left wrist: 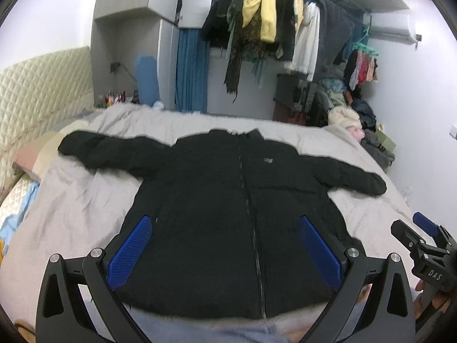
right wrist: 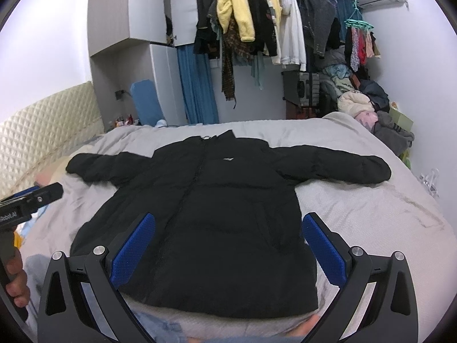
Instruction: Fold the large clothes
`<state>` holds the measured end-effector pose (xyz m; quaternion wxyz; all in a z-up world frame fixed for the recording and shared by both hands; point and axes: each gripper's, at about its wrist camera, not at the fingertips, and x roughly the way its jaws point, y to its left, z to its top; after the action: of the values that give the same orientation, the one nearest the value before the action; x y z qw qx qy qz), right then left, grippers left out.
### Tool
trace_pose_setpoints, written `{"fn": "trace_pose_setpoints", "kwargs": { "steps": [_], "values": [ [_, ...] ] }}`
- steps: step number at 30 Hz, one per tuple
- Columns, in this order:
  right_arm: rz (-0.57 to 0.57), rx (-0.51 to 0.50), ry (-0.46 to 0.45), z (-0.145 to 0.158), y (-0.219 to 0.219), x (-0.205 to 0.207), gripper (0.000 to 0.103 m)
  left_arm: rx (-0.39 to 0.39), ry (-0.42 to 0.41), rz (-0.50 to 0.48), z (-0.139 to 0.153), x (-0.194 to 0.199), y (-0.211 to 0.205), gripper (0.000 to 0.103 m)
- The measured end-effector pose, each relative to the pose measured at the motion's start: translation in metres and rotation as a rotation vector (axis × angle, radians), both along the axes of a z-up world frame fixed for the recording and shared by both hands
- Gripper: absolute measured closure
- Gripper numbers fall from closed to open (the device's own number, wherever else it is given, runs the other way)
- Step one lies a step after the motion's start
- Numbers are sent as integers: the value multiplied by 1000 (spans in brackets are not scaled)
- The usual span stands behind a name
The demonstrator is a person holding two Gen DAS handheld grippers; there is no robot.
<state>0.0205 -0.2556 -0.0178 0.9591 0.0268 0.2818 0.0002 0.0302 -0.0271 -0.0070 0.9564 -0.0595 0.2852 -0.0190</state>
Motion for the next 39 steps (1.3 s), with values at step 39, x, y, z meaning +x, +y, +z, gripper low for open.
{"fn": "trace_pose_setpoints", "kwargs": {
  "steps": [39],
  "values": [
    [-234, 71, 12, -55, -189, 169, 0, -29, 57, -16, -111, 151, 59, 0]
  ]
}}
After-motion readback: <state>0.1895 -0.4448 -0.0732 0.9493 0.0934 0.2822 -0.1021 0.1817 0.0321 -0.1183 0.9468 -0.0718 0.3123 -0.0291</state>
